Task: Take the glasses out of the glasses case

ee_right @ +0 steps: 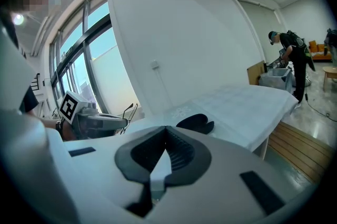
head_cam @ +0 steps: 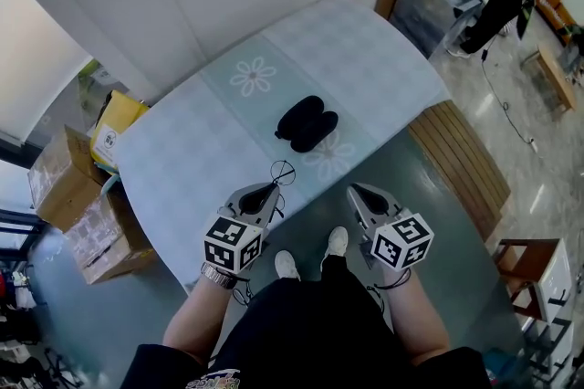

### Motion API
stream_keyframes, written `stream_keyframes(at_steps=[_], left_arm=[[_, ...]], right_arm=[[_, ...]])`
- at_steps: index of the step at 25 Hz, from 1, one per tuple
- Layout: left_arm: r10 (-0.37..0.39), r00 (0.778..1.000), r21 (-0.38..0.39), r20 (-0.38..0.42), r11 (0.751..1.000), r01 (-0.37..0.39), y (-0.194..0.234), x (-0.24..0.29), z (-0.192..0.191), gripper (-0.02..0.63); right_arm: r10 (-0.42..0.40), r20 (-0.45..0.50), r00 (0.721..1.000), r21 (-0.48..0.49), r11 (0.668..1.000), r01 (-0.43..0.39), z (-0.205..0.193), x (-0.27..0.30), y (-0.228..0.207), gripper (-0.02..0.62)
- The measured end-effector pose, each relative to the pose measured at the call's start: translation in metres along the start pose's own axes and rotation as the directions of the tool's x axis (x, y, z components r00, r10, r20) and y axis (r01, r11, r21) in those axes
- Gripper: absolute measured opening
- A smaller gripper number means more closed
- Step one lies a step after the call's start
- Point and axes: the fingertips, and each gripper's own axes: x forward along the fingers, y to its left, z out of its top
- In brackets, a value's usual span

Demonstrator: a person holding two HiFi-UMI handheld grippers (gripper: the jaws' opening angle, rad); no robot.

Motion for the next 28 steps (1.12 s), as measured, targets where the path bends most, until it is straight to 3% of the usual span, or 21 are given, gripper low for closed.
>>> stream_keyframes(at_steps=[11, 28], left_arm=[[-0.059, 0.998, 0.017, -0.014, 0.998, 0.059, -0.004, -0.017, -0.016, 0.029], [-0.070, 0.998, 0.033, -0.003, 0.997, 0.070, -0.009, -0.038, -0.022, 0.029]], right_arm=[[-0.042, -0.002, 0.999, 0.019, 0.999, 0.042, -0.024, -0.013, 0.028, 0.023], [-0.057, 0.024, 0.998, 0.023, 0.998, 0.056, -0.033, -0.022, 0.048, 0.023]])
